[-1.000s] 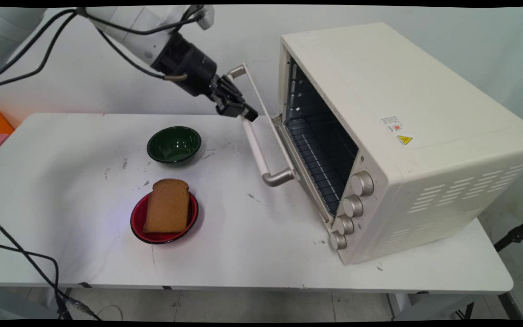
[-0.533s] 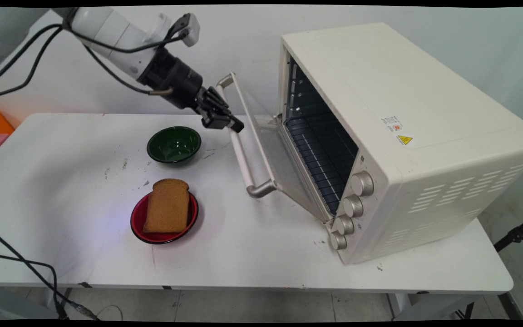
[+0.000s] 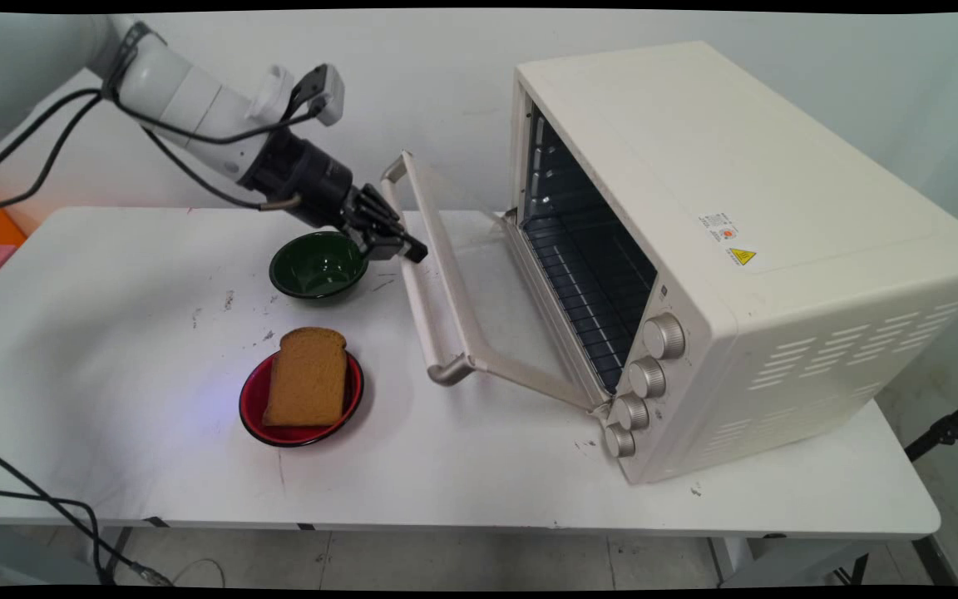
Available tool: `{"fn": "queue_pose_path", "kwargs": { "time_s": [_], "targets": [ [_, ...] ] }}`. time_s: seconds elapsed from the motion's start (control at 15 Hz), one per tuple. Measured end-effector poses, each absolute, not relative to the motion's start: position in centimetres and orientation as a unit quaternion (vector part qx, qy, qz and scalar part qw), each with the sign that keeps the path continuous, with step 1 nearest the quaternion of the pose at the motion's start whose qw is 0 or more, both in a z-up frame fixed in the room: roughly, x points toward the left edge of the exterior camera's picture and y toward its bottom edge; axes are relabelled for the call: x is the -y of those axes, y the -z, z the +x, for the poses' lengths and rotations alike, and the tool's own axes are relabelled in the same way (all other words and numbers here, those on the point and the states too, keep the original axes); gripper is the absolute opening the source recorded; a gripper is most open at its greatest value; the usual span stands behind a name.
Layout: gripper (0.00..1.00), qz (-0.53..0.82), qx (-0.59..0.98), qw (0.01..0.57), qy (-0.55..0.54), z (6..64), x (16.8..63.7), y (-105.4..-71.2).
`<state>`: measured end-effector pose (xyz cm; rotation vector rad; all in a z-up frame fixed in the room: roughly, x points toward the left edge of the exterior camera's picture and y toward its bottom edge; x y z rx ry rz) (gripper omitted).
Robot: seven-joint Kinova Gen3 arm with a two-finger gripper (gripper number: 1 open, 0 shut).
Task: Open the oven
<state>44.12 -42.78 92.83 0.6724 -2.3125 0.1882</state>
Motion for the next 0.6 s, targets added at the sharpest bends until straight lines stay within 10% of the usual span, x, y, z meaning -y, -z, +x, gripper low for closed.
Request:
{"fn": "queue_pose_path", "kwargs": {
  "time_s": [0.6],
  "targets": [
    [0.00,0.269,0.891,0.357,-0.086,45.8,42.1,-88.1]
  ]
}}
